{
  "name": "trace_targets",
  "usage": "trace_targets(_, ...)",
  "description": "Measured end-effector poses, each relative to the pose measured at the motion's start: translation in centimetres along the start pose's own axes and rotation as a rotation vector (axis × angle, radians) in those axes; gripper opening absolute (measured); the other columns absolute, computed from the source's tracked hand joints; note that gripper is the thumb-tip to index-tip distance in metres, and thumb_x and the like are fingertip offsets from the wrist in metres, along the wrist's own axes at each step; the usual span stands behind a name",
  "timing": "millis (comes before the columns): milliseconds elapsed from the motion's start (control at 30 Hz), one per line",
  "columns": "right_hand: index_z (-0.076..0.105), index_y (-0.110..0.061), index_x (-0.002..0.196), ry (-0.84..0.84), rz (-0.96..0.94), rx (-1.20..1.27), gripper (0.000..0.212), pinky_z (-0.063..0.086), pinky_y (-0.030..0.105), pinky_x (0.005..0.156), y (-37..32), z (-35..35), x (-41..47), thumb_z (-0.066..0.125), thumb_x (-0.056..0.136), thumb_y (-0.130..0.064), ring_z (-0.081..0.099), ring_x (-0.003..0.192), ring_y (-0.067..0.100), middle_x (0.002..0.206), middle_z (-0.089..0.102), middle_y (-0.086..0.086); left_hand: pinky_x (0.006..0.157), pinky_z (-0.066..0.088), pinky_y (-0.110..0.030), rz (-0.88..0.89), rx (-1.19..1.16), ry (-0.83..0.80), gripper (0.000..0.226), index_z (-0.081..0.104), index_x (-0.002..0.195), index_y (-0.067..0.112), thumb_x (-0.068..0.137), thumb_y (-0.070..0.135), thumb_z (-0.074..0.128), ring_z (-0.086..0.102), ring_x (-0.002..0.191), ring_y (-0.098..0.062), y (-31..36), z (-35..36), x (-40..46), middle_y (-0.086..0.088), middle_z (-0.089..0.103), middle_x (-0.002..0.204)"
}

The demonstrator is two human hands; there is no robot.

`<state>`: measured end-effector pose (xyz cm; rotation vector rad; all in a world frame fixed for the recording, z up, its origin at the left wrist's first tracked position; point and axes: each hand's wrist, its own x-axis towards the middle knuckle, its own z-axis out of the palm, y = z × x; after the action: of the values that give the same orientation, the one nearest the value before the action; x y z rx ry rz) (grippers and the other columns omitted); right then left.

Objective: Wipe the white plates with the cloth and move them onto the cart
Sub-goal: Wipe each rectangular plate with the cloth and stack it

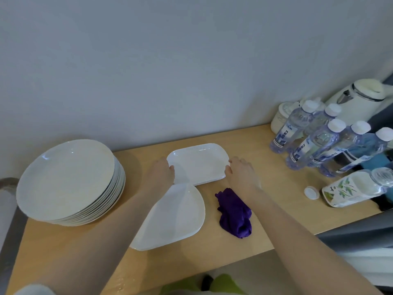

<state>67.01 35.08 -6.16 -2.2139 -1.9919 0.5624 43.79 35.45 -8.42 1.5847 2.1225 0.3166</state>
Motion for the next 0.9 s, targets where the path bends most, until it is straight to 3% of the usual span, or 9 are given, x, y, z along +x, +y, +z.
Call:
trace_targets(100, 0.043, -0.005, 0.119, -0.042, 0.078, 0.007, 0.032, 0.044, 0.039, 0.08, -0.5, 0.6, 2.5, 0.032, 0.1, -0.028, 0.05, 0.107, 0.031, 0.117, 0.053, 0.014, 0.049, 0.027, -0.025, -0.063, 0.039, -0.021, 0.014, 0.047, 0.099, 0.013, 0.096, 0.025, 0.044, 0.043, 0.065, -0.011, -0.4, 0.7, 1.9, 0.005, 0.042, 0.079)
trace_targets(267, 0.039, -0.001, 0.119, -0.09, 0.192, 0.112, 0.035, 0.043, 0.035, 0.071, -0.3, 2.1, 4.4, 0.036, 0.101, -0.031, 0.059, 0.1, 0.035, 0.114, 0.059, 0.016, 0.052, 0.035, -0.029, -0.143, -0.058, -0.027, 0.013, 0.043, 0.085, 0.021, 0.091, 0.028, 0.052, 0.048, 0.066, -0.011, -1.8, 2.3, 3.1, 0.005, 0.049, 0.075)
trace_targets(400, 0.038, 0.0, 0.121, -0.107, 0.224, 0.227, 0.031, 0.051, 0.044, 0.081, 0.2, 2.8, 5.0, 0.035, 0.102, -0.025, 0.061, 0.094, 0.034, 0.105, 0.063, 0.017, 0.05, 0.035, -0.029, -0.193, -0.158, 0.005, 0.021, 0.042, 0.073, 0.025, 0.09, 0.024, 0.055, 0.051, 0.063, -0.014, -2.6, 3.0, 3.3, 0.002, 0.054, 0.073)
trace_targets(633, 0.038, -0.002, 0.121, -0.087, 0.164, 0.088, 0.027, 0.049, 0.039, 0.074, 0.7, 2.9, 5.4, 0.034, 0.101, -0.021, 0.062, 0.091, 0.035, 0.102, 0.063, 0.016, 0.051, 0.033, -0.03, -0.197, -0.201, 0.0, 0.025, 0.04, 0.077, 0.023, 0.088, 0.03, 0.061, 0.05, 0.064, -0.014, -2.0, 3.1, 2.5, 0.001, 0.053, 0.074)
trace_targets(900, 0.042, -0.005, 0.112, -0.011, 0.093, 0.044, 0.021, 0.047, 0.038, 0.065, 0.4, 2.0, 5.0, 0.033, 0.102, -0.021, 0.06, 0.083, 0.034, 0.095, 0.063, 0.014, 0.054, 0.036, -0.029, -0.186, -0.098, -0.004, 0.004, 0.045, 0.093, 0.015, 0.091, 0.013, 0.049, 0.05, 0.07, -0.018, -0.4, 2.1, 1.7, -0.002, 0.052, 0.081)
